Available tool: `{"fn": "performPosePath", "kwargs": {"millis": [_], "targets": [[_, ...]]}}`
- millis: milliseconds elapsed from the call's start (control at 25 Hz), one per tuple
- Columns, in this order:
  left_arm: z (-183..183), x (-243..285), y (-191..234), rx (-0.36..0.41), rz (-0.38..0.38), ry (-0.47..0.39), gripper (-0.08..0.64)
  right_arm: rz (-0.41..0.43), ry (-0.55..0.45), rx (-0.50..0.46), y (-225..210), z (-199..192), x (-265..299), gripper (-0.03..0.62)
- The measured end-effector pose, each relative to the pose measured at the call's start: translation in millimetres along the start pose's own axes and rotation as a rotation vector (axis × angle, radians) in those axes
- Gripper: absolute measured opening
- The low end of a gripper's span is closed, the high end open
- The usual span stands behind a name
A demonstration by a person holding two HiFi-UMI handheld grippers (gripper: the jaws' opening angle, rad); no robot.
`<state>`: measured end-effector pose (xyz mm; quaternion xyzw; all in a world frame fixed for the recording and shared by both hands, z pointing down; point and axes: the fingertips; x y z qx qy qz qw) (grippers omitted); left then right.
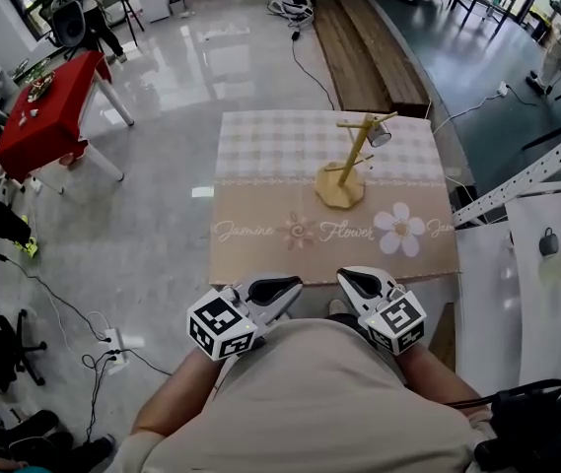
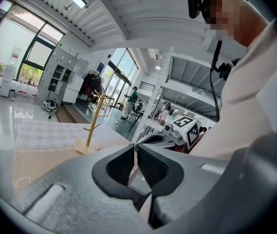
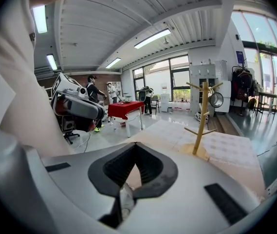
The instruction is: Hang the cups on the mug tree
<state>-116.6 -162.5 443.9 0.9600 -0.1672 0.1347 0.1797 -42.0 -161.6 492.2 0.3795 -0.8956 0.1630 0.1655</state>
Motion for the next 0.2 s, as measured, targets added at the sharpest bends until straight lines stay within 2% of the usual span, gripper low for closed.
{"fn": "performPosePath", "kwargs": {"millis": [200], "targets": [[1.0, 6.1, 0.3, 0.002, -0.004, 0.001, 0.024, -0.004, 0.003, -0.003, -7.7, 0.2, -1.6, 0.014]]}}
Point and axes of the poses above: the fingertips, and each gripper's own axes: x forward along the fingers, y to its left, z out of its top, and after that the axes turned 11 degrees about z, right-handed
